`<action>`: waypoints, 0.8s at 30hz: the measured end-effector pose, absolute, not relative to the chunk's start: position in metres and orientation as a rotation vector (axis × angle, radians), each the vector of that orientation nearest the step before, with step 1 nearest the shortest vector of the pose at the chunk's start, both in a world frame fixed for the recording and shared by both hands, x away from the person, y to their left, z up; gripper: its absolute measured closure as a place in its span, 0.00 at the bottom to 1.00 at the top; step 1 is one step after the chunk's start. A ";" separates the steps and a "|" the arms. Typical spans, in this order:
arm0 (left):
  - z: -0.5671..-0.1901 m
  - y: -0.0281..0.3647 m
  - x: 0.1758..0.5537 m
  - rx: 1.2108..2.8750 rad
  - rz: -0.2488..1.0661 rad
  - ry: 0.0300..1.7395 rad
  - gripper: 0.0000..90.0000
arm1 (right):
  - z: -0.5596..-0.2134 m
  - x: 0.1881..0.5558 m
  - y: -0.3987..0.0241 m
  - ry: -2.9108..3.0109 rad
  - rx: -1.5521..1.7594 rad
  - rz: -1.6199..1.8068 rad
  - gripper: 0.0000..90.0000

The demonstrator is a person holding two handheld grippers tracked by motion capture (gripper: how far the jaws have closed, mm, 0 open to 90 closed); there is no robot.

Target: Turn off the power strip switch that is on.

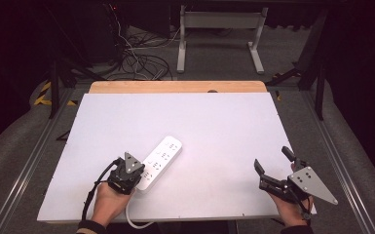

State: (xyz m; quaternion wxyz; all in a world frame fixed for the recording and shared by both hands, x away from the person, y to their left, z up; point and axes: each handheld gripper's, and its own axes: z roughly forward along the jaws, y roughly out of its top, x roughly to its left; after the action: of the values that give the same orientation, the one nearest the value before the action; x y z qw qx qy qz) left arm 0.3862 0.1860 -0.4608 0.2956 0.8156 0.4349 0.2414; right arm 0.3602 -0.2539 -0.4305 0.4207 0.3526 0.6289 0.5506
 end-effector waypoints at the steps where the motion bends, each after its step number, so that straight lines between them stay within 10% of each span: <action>1: -0.461 0.186 0.386 2.166 0.644 1.159 1.00 | -0.430 0.360 -0.254 1.575 0.881 1.377 0.10; 9: -0.453 0.197 0.384 2.018 0.617 1.176 1.00 | -0.429 0.361 -0.255 1.571 0.879 1.381 0.10; 24: -0.370 0.280 0.299 1.387 0.953 1.054 1.00 | -0.427 0.360 -0.258 1.555 0.874 1.384 0.11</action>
State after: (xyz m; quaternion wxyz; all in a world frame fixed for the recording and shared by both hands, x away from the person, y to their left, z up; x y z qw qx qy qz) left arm 0.2994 0.2801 -0.3702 0.5463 0.5850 0.4446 0.4020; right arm 0.3595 -0.2577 -0.4265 0.4276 0.3499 0.6226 0.5541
